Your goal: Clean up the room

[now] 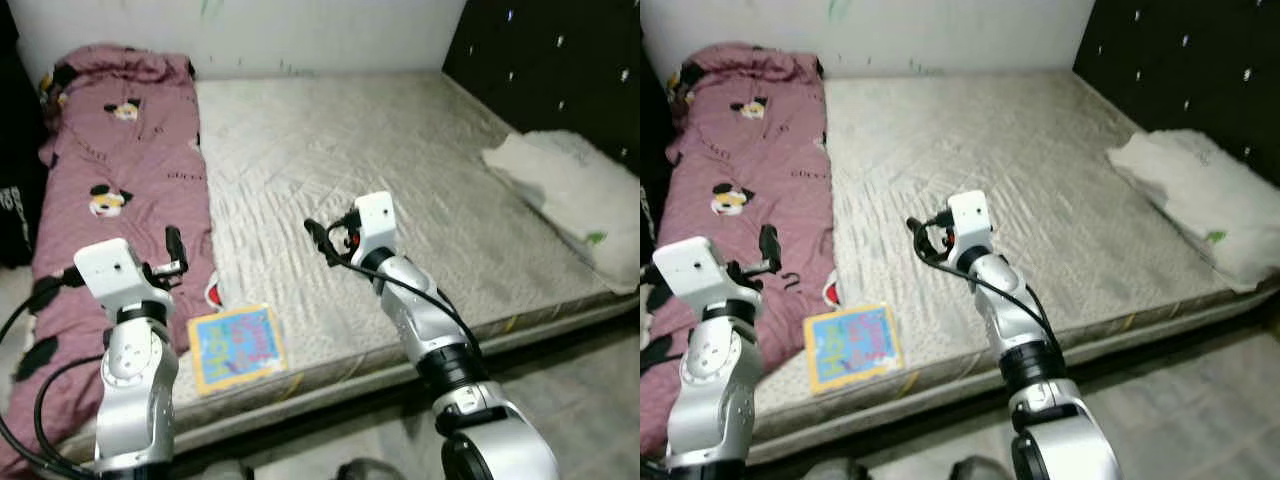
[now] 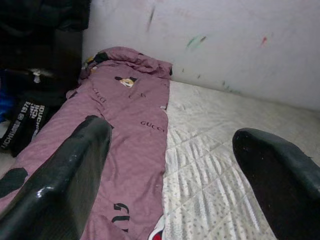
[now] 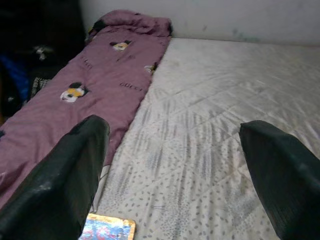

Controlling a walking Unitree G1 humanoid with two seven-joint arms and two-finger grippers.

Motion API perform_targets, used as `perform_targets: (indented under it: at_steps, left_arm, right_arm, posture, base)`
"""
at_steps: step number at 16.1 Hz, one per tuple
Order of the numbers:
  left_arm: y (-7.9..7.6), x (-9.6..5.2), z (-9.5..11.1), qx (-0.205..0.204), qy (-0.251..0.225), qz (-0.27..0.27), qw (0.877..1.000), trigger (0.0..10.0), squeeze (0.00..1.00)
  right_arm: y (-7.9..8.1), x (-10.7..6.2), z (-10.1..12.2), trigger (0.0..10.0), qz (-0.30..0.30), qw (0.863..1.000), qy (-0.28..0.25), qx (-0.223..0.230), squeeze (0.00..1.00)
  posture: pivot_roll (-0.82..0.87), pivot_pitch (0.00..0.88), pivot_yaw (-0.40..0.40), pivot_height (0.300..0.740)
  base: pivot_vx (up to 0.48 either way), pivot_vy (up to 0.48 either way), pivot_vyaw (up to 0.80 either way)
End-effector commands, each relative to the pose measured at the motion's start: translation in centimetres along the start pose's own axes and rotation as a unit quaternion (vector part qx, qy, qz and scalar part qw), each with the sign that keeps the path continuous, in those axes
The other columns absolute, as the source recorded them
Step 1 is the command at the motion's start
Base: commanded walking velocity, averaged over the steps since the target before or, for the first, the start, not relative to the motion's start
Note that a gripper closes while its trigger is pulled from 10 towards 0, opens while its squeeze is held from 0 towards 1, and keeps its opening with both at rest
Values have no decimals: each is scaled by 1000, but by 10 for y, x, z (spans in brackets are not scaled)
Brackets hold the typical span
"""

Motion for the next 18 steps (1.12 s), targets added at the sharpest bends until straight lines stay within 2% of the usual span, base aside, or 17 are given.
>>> perform_targets:
  at_steps: [1, 7, 8, 9, 11, 12, 13, 18]
  left_arm:
    - [-5, 0, 0, -2, 5, -5, 1000, 10000, 0]
    - [-2, 0, 1, 7, 4, 4, 1000, 10000, 0]
    - [0, 1, 1, 39, 4, 12, 999, 10000, 0]
    - [7, 5, -4, 107, 21, 50, 993, 10000, 0]
    - [3, 5, 2, 65, 1, 18, 998, 10000, 0]
    - [4, 4, 5, 64, -8, 11, 998, 10000, 0]
    - [7, 0, 13, 72, -33, -1, 997, 10000, 0]
    - [19, -12, 18, 108, -51, 11, 993, 10000, 0]
  right_arm:
    - [-9, -4, -1, 10000, -13, 1000, 1, 4, 0]
    - [-8, -3, 1, 10000, -9, 1000, -2, -1, 0]
    - [-10, -3, 2, 10000, -14, 1000, -5, 7, 0]
    - [-13, -4, 1, 10000, -20, 1000, -1, 13, 0]
    - [-14, -4, -1, 10000, -26, 999, 2, 19, 0]
    - [-14, -4, -1, 10000, -26, 999, 1, 19, 0]
    - [-14, -4, 1, 10000, -25, 999, -5, 18, 0]
    - [-19, -9, 10, 10000, -40, 998, -35, 32, 0]
  posture:
    - [-13, 0, -50, 740]
    - [-11, 0, -50, 740]
    - [-11, 0, -50, 740]
    - [-10, 0, -50, 740]
    - [-9, 0, -50, 740]
    - [-9, 0, -50, 740]
    - [-1, 0, -52, 740]
    - [6, 15, -38, 740]
  base:
    - [0, 480, 0]
    - [0, 480, 84]
    - [0, 0, 0]
    - [0, 0, 0]
    - [0, 0, 0]
    - [0, 0, 0]
    - [0, 0, 0]
    - [0, 0, 0]
Point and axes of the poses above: a point about 5 cm out from each wrist's last joint towards the gripper, its own x axis pointing out of the wrist towards the gripper, its own z axis along the axis of the wrist's last joint, y = z × x, the point moved 5 cm from there along x, pointing out of the wrist towards the gripper, and after that the axes turned 11 degrees about x, right-handed, at the moved point
